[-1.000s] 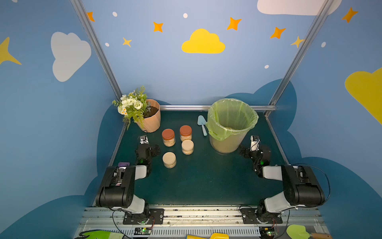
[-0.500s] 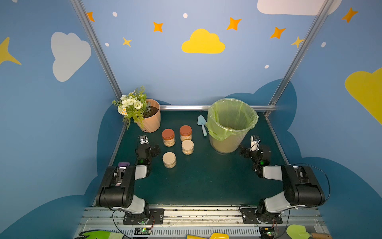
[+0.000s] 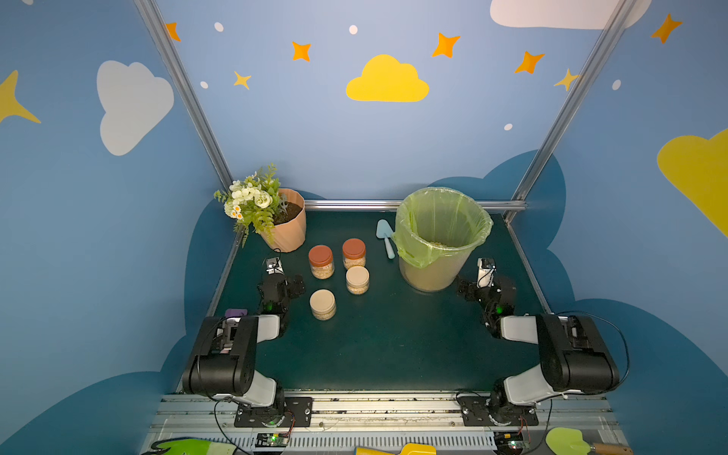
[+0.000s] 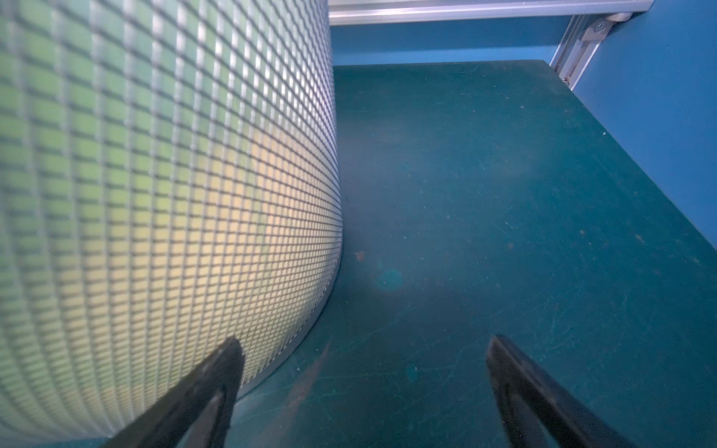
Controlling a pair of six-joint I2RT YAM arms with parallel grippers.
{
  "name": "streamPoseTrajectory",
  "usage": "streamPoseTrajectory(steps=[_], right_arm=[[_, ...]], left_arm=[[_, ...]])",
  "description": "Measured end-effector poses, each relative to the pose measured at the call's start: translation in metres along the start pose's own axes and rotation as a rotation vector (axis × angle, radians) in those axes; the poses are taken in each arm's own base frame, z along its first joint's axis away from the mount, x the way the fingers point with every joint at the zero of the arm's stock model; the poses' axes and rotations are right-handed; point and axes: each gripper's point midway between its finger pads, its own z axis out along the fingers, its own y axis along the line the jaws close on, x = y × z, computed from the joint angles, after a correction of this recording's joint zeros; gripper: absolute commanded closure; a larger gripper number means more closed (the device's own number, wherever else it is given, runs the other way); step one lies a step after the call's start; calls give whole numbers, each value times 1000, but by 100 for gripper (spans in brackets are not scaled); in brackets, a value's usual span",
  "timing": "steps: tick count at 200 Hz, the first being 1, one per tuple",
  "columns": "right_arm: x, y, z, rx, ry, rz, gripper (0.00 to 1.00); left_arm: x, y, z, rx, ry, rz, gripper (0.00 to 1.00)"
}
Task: Empty expired oatmeal from jars
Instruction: Pick up the jar from the center of the board.
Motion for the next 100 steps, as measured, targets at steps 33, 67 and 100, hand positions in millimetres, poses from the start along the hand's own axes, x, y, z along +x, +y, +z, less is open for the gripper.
streamPoseTrajectory(steps=[33,67,100], right_arm=[[0,0,0,0,0,0,2],[1,0,-1,-1,22,2,2],[-21,1,-11,1,-5,-4,2]], left_arm=[[0,0,0,0,0,0,0],[2,-2,0,5,11,7,0],[-8,-4,-9,-3,8,12,0]])
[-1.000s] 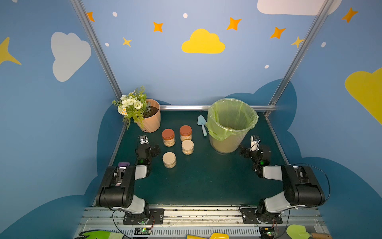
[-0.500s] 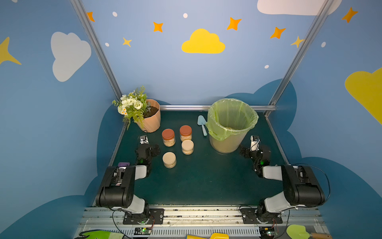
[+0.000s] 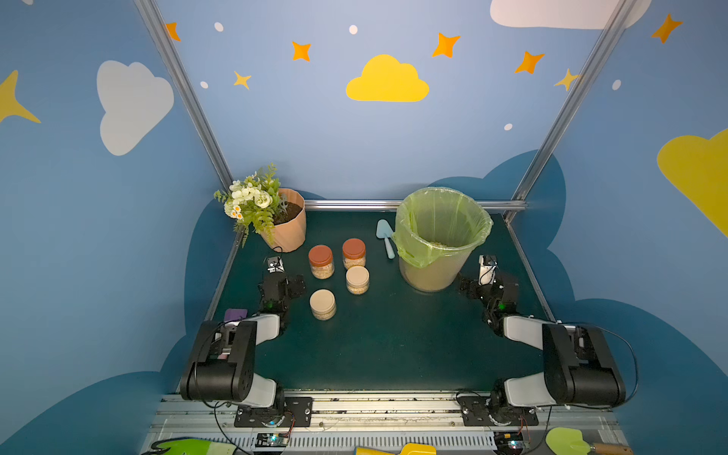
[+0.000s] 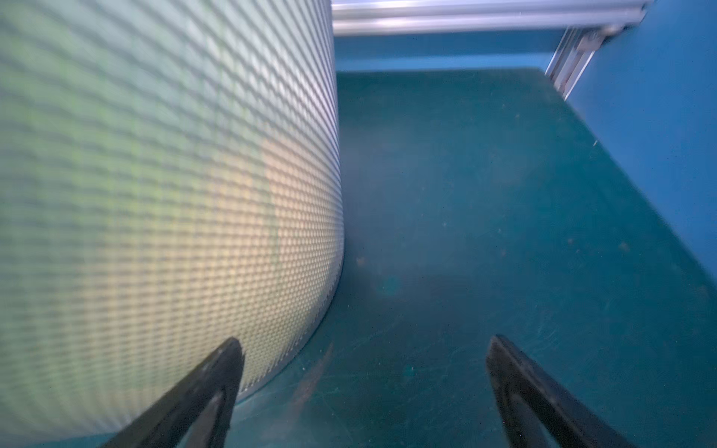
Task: Empty expired oatmeal from jars
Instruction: Pick up the jar from the center of the board.
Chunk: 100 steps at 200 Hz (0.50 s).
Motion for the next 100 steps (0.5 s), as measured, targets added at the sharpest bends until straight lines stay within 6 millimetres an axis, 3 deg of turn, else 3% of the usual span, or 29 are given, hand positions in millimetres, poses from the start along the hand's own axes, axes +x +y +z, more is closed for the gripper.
streamPoseTrajectory(steps=[63,100], right_arm=[[-53,12,-43,-48,-78,45,2],[-85,38,-85,-166,-133,96,2]], left_arm=[[-64,9,-54,-62,-144,-73,0],[-79,7,-86,-19,-168,-203,0]])
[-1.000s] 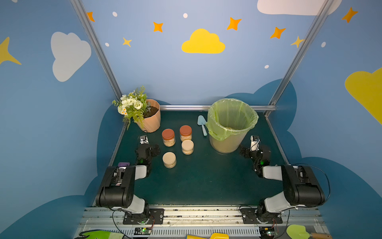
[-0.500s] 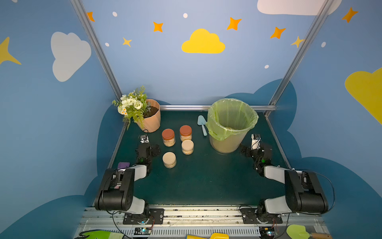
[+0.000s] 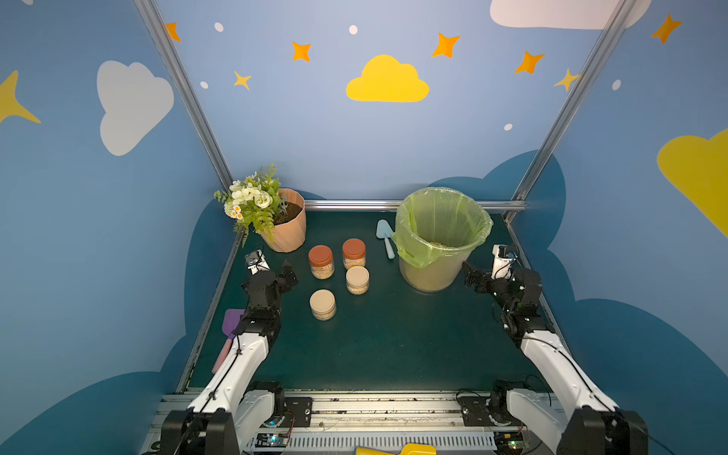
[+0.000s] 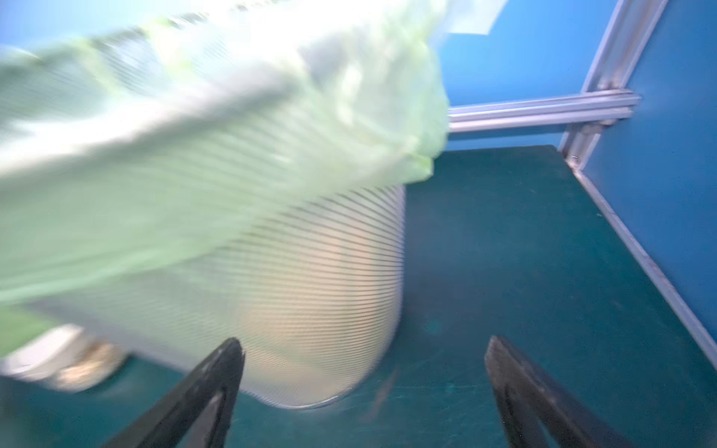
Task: Empty expired oatmeal from jars
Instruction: Pick up the jar from the center of the board.
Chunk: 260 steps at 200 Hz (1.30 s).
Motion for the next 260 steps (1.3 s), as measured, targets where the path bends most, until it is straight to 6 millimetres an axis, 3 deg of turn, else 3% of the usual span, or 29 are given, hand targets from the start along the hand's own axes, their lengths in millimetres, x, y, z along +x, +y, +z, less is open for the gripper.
streamPoseTrajectory(steps=[31,58,82,111,165,217,260], right_arm=[[-6,55,-35,-169,-11,16,2],[0,98,-63,-306,4,41,2],[16,129,-82,-422,39,68,2],[49,157,-83,-503,150,56,2],[139,229,-70,-638,475,-189,2],[157,317,-24,-788,558,-316,2],[173,365,16,-866,570,-358,2]], left_arm=[[-9,0,-36,68,-48,-223,0],[3,7,-59,92,-35,-364,0],[13,10,-73,108,2,-446,0],[29,9,-79,113,79,-488,0],[67,9,-77,83,249,-508,0],[73,11,-77,64,270,-538,0],[78,16,-78,40,275,-550,0]])
